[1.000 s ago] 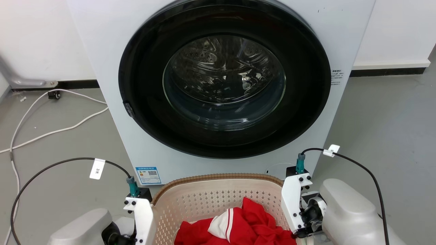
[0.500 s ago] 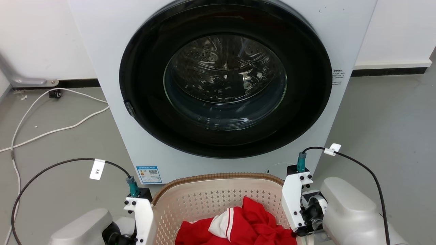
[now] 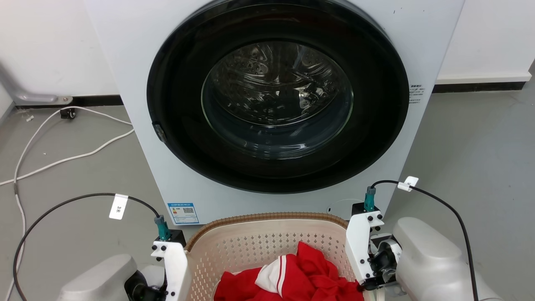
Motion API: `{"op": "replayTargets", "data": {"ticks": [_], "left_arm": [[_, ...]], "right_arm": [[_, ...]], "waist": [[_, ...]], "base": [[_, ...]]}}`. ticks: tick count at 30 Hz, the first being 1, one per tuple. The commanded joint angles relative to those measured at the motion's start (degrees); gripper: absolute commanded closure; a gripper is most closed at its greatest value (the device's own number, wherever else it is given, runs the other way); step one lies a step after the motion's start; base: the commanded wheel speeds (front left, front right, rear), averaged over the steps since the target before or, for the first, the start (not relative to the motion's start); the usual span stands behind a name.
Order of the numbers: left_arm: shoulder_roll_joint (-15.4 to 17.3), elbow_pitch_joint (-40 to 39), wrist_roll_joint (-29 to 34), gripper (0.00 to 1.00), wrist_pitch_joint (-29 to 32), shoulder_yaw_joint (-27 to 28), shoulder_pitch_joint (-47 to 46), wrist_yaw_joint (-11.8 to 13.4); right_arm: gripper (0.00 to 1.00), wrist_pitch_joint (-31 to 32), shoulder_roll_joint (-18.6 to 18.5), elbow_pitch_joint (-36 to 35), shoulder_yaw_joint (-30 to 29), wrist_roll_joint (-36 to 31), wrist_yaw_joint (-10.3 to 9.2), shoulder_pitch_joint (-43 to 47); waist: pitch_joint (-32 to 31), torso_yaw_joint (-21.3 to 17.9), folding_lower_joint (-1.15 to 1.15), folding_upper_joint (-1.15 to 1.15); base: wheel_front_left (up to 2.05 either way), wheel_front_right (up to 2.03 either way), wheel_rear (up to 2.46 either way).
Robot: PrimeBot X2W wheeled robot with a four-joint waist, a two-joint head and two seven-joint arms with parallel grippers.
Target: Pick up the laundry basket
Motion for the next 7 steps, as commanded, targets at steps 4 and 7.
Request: {"op": "replayTargets", "data": {"ticks": [4,7], "left_arm": [[0.09,-0.08,-0.02,1.0,0.44,-0.35,-0.77,-0.25],[-0.03,-0.08,0.0,1.0,0.47,-0.35,-0.88,-0.25]], "right_arm": [[1.0,-0.03,-0.14,-0.59,0.64,0.92,0.21,-1.25],[1.0,-0.02,-0.12,-0.45,0.96,1.41,0.21,-1.42]], "waist": [[0.02,-0.07,0.0,0.0],[0.06,-0.03,0.0,0.0]], "base": [[0.0,0.0,0.0],[0.0,0.0,0.0]]}}
